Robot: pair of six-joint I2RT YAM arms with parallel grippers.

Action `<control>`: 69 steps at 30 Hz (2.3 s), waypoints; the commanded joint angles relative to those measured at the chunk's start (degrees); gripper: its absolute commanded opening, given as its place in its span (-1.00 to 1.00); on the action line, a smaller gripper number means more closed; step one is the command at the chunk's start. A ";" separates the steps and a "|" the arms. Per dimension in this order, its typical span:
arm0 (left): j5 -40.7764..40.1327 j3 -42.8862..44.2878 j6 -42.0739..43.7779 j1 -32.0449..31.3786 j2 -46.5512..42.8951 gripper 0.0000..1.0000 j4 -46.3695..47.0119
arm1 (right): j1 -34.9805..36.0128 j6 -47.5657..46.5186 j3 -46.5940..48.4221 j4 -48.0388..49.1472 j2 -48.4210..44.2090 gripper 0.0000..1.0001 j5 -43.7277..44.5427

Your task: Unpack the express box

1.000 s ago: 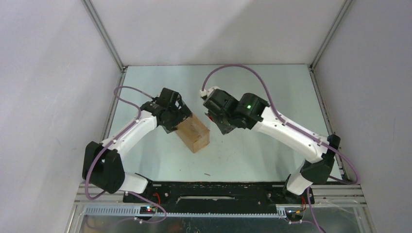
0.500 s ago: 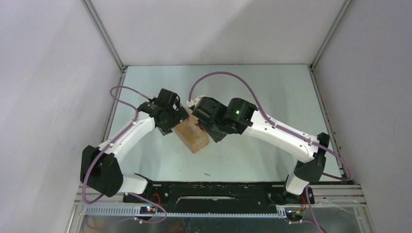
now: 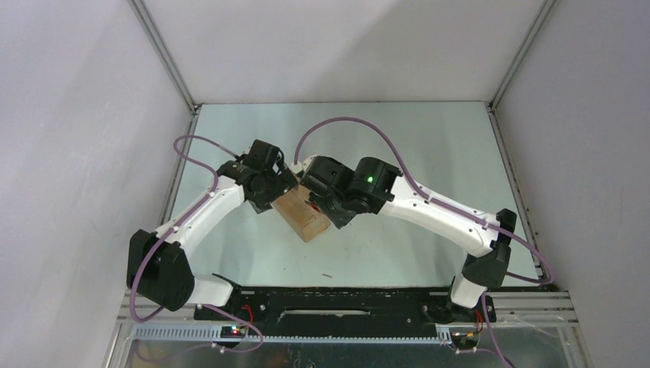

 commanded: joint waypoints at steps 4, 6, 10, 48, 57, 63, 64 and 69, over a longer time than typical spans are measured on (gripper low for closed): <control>0.72 3.72 1.68 0.32 -0.76 0.99 1.23 | 0.32 -0.92 -1.68 1.95 0.99 -1.00 -0.50; 1.03 3.72 1.76 0.30 -0.85 0.99 1.60 | 0.26 -1.13 -1.68 1.96 1.11 -1.00 -0.47; 1.38 3.81 1.88 0.32 -0.64 0.99 1.73 | 0.28 -1.18 -1.73 1.80 1.24 -1.00 -0.54; -13.08 -0.98 -18.18 -1.21 1.65 0.60 -5.11 | 0.63 1.97 -5.90 -10.92 -2.91 -1.00 -7.69; -13.03 -0.81 -18.29 -1.17 2.71 0.61 -4.74 | 0.65 1.78 -8.30 -12.47 -4.65 -1.00 -9.07; -12.82 -0.47 -18.00 -1.17 2.90 0.61 -4.76 | 0.62 2.26 -8.96 -12.83 -5.61 -1.00 -9.02; -12.82 -0.24 -17.88 -1.17 2.94 0.61 -4.81 | 0.61 2.46 -9.01 -12.96 -5.77 -1.00 -9.14; -11.63 0.95 -15.30 -1.32 2.52 0.71 -3.60 | 0.25 4.59 -8.28 -13.37 -7.26 -1.00 -6.00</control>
